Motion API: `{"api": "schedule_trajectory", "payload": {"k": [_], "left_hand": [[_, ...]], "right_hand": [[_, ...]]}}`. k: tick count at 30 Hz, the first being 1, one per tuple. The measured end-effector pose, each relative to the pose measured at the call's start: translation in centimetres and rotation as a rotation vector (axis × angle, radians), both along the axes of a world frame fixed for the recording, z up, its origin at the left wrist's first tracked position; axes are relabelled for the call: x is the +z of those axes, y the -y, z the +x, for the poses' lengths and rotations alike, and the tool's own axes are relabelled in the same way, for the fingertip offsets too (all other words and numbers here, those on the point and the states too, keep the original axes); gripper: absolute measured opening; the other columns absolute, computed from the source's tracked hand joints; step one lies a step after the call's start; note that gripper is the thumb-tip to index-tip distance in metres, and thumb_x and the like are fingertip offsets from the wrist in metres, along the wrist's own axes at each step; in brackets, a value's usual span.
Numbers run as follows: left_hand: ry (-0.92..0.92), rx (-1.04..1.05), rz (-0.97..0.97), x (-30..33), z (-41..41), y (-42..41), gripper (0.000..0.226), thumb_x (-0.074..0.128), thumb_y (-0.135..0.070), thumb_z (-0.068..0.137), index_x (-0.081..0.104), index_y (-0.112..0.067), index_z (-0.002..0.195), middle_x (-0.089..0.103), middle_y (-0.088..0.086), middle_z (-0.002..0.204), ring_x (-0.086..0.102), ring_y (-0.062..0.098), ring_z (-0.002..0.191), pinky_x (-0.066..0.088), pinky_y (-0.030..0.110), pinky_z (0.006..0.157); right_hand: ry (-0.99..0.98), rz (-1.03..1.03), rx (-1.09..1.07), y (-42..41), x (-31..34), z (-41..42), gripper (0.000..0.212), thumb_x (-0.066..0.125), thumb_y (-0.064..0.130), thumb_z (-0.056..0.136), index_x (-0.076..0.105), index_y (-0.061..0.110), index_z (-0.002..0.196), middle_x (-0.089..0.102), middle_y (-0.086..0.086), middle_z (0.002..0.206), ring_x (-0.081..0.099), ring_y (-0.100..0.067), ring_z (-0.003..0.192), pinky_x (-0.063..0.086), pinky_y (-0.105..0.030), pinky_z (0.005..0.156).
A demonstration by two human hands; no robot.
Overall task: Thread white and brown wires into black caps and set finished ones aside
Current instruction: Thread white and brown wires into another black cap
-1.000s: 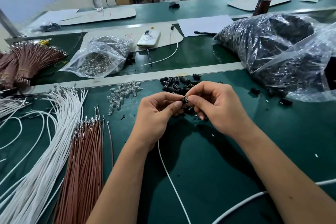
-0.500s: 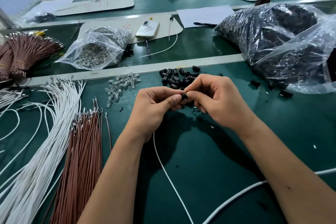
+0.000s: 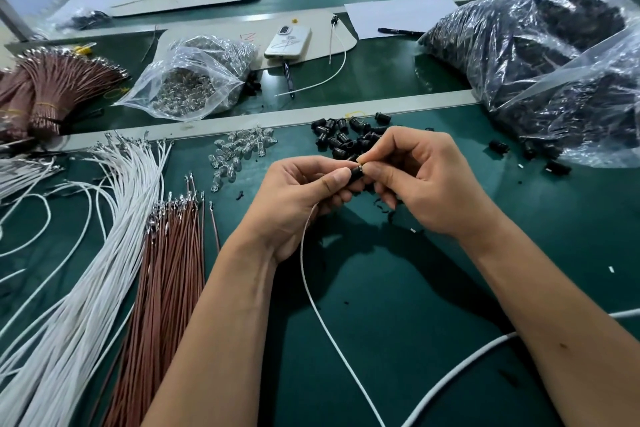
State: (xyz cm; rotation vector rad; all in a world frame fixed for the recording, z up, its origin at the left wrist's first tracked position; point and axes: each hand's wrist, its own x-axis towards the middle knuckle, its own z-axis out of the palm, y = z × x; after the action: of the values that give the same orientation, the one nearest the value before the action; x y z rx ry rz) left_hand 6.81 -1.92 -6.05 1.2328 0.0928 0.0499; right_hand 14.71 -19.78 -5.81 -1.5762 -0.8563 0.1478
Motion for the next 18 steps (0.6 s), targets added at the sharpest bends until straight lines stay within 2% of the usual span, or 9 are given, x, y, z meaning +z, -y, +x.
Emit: {"api": "schedule_trajectory", "payload": {"k": [6, 9, 11, 13, 16, 18], "left_hand": [[0.053, 0.099, 0.05, -0.1, 0.02, 0.22, 0.02, 0.074, -0.011, 0.077, 0.077, -0.003, 0.094, 0.075, 0.018, 0.084, 0.064, 0.011, 0.063, 0.053, 0.016, 0.062], [0.106, 0.138, 0.098, -0.15, 0.18, 0.46, 0.014, 0.074, -0.001, 0.082, 0.076, -0.001, 0.096, 0.075, 0.019, 0.085, 0.065, 0.014, 0.065, 0.053, 0.018, 0.065], [0.122, 0.151, 0.157, -0.19, 0.29, 0.66, 0.014, 0.074, 0.005, 0.082, 0.076, -0.003, 0.094, 0.076, 0.014, 0.083, 0.066, 0.014, 0.066, 0.052, 0.019, 0.066], [0.115, 0.16, 0.177, -0.19, 0.32, 0.7, 0.016, 0.077, 0.005, 0.079, 0.075, -0.004, 0.093, 0.076, 0.012, 0.084, 0.069, 0.016, 0.069, 0.054, 0.021, 0.068], [0.096, 0.165, 0.191, -0.2, 0.24, 0.64, 0.02, 0.081, 0.004, 0.075, 0.073, -0.002, 0.093, 0.077, 0.018, 0.089, 0.071, 0.021, 0.076, 0.057, 0.027, 0.075], [0.096, 0.175, 0.197, -0.18, 0.26, 0.71, 0.017, 0.08, 0.005, 0.076, 0.074, -0.002, 0.09, 0.077, 0.017, 0.084, 0.071, 0.018, 0.071, 0.056, 0.024, 0.07]], "right_hand": [[-0.017, 0.005, -0.03, -0.29, 0.02, -0.12, 0.005, 0.069, 0.001, 0.096, 0.069, 0.004, 0.092, 0.067, -0.023, 0.072, 0.053, -0.033, 0.051, 0.047, -0.029, 0.047], [-0.049, 0.022, -0.054, -0.24, -0.01, -0.01, 0.002, 0.069, 0.004, 0.096, 0.07, 0.005, 0.096, 0.069, -0.009, 0.071, 0.055, -0.012, 0.054, 0.044, -0.021, 0.05], [-0.025, -0.035, -0.066, -0.04, -0.1, 0.28, 0.002, 0.07, 0.007, 0.097, 0.072, 0.007, 0.098, 0.07, 0.003, 0.072, 0.058, -0.006, 0.057, 0.044, -0.016, 0.054], [0.003, -0.076, -0.089, 0.19, -0.09, 0.55, 0.003, 0.072, 0.009, 0.096, 0.074, 0.01, 0.097, 0.071, 0.008, 0.071, 0.06, -0.005, 0.058, 0.045, -0.013, 0.055], [0.007, -0.063, -0.114, 0.32, 0.07, 0.62, 0.003, 0.074, 0.009, 0.094, 0.076, 0.012, 0.093, 0.072, 0.007, 0.07, 0.06, -0.005, 0.058, 0.046, -0.013, 0.054], [-0.009, -0.053, -0.116, 0.36, 0.17, 0.58, 0.004, 0.075, 0.007, 0.094, 0.076, 0.01, 0.093, 0.072, 0.005, 0.07, 0.06, -0.005, 0.058, 0.046, -0.014, 0.053]]}}
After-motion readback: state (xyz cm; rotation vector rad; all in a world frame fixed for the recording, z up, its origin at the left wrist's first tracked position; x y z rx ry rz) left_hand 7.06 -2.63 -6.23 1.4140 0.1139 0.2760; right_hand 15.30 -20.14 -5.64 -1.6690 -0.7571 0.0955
